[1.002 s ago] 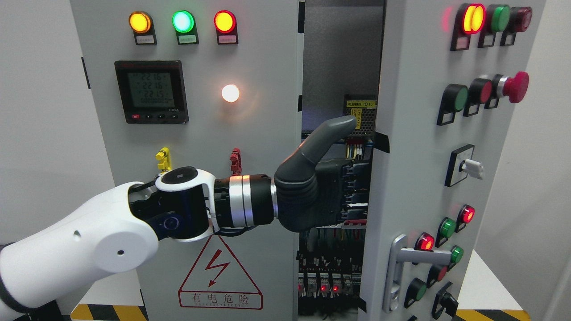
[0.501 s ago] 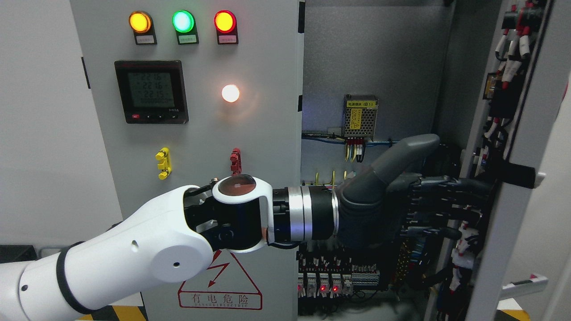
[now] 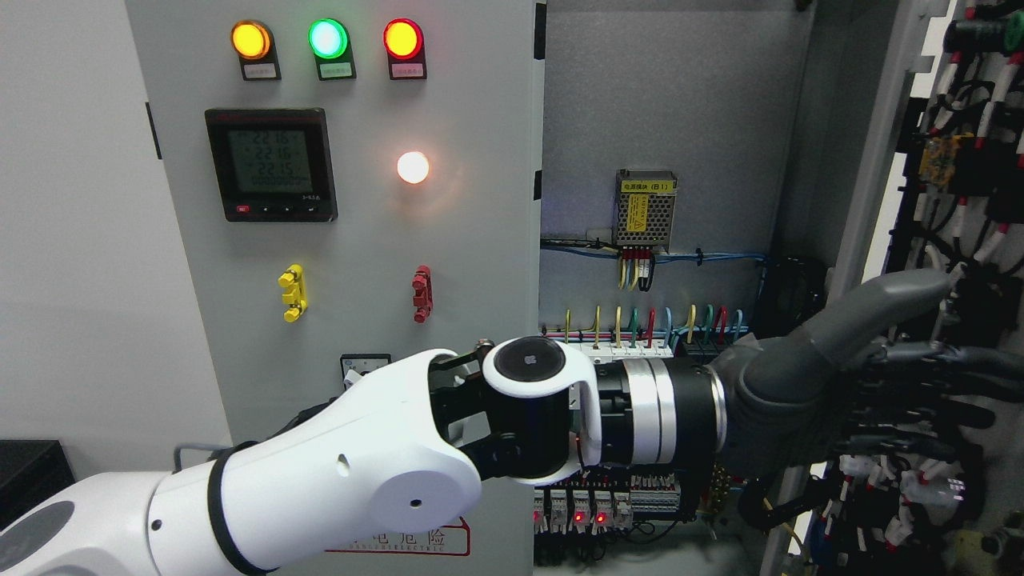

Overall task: Open door with both hands
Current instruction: 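Hook the door edge with the left hand and swing it outward, then push the handled door farther open with the left hand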

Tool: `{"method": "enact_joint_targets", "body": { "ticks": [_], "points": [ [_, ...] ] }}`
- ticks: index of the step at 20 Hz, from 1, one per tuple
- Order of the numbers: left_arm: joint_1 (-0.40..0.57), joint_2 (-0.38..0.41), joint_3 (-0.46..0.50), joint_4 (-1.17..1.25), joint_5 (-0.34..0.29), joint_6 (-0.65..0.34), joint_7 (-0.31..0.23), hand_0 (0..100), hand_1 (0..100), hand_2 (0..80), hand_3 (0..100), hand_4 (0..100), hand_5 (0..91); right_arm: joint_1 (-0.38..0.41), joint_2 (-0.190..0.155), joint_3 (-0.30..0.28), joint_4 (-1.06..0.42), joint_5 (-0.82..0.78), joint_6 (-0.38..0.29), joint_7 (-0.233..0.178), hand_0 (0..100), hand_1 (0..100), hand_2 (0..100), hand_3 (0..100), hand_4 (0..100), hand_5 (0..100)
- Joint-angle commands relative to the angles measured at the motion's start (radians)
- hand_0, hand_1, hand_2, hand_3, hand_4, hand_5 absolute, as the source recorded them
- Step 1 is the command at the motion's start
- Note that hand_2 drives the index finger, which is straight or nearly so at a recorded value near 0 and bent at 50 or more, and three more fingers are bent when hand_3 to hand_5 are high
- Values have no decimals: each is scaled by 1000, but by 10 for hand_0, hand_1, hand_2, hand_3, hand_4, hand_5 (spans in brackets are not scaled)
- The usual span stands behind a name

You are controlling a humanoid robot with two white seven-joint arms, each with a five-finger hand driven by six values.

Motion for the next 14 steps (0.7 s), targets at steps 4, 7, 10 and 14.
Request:
{"method": "enact_joint_targets", "body": {
  "ticks": [4,7,10,14],
  "points": [
    [-3,-277,7,178,-40,-6,25,0,0,0,0,0,0,-1,0,0,0,1,0,0,0,0,0,0,0,0],
    [3,-320,4,205,-90,-7,26,0,0,0,0,0,0,0,0,0,0,1,0,0,0,0,0,0,0,0],
    [3,-323,-16,219,-90,-51,38,0,0,0,0,0,0,-1,0,0,0,-1,0,0,0,0,0,0,0,0],
    [-2,-325,-33,221,-83,-84,77,0,0,0,0,0,0,-1,0,0,0,-1,0,0,0,0,0,0,0,0]
  ]
}}
